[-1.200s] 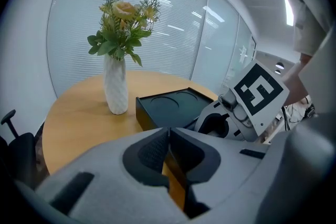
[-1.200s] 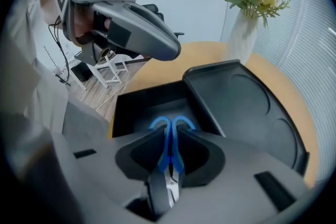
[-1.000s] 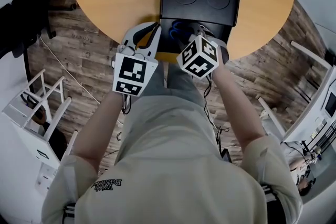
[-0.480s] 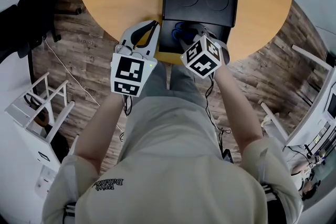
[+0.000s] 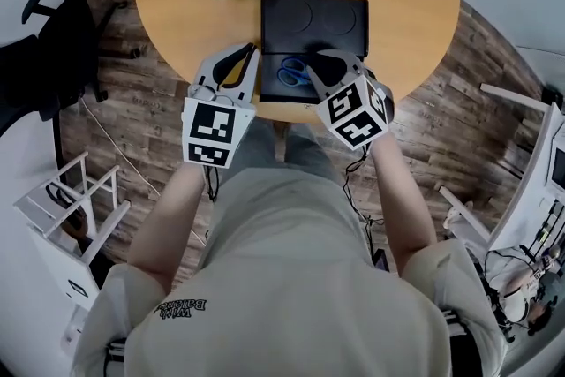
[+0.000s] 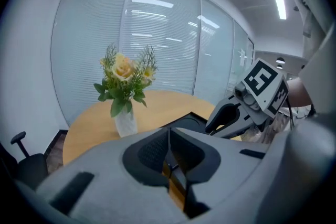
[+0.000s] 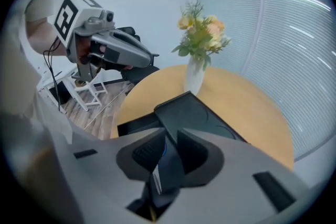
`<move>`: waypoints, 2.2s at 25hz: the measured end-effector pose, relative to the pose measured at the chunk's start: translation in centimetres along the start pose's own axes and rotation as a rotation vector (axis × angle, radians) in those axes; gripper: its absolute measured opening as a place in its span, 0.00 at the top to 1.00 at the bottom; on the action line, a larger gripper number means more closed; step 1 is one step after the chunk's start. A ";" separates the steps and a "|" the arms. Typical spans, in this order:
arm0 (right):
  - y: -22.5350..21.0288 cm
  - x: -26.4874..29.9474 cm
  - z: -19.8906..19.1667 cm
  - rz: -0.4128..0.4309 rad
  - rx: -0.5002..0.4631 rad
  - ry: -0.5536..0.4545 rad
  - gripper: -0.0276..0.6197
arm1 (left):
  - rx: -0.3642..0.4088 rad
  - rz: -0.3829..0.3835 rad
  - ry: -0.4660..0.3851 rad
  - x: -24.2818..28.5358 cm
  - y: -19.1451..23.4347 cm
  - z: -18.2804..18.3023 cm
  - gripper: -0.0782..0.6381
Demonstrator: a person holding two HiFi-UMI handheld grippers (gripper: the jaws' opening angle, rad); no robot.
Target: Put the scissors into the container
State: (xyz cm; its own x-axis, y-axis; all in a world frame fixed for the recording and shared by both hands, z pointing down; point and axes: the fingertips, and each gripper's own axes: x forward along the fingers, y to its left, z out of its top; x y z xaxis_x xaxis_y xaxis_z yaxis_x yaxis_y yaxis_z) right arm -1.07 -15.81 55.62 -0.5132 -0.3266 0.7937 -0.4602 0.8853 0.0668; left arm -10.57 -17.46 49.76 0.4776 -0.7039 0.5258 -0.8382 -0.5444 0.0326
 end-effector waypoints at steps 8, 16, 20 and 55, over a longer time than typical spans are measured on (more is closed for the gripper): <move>-4.8 -8.1 5.7 -0.155 0.120 -0.228 0.85 | 0.063 0.037 -0.090 -1.2 0.8 5.9 0.85; -9.2 -17.0 11.4 -0.259 0.239 -0.559 0.85 | 0.126 0.043 -0.190 -1.9 0.2 11.9 0.85; -9.9 -21.6 13.7 -0.266 0.261 -0.685 0.86 | 0.120 0.010 -0.280 -3.8 -0.8 16.4 0.85; -8.6 -39.2 15.3 -0.518 0.171 -0.923 0.89 | 0.283 0.009 -0.594 -13.4 -4.1 29.3 0.85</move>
State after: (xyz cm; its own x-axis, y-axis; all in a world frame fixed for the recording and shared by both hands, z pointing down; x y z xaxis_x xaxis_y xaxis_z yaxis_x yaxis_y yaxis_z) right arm 11.90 -15.64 14.69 -0.5422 -0.8368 -0.0760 -0.8380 0.5319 0.1216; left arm -5.83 -19.18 17.63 0.6030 -0.7969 -0.0366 -0.7800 -0.5793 -0.2367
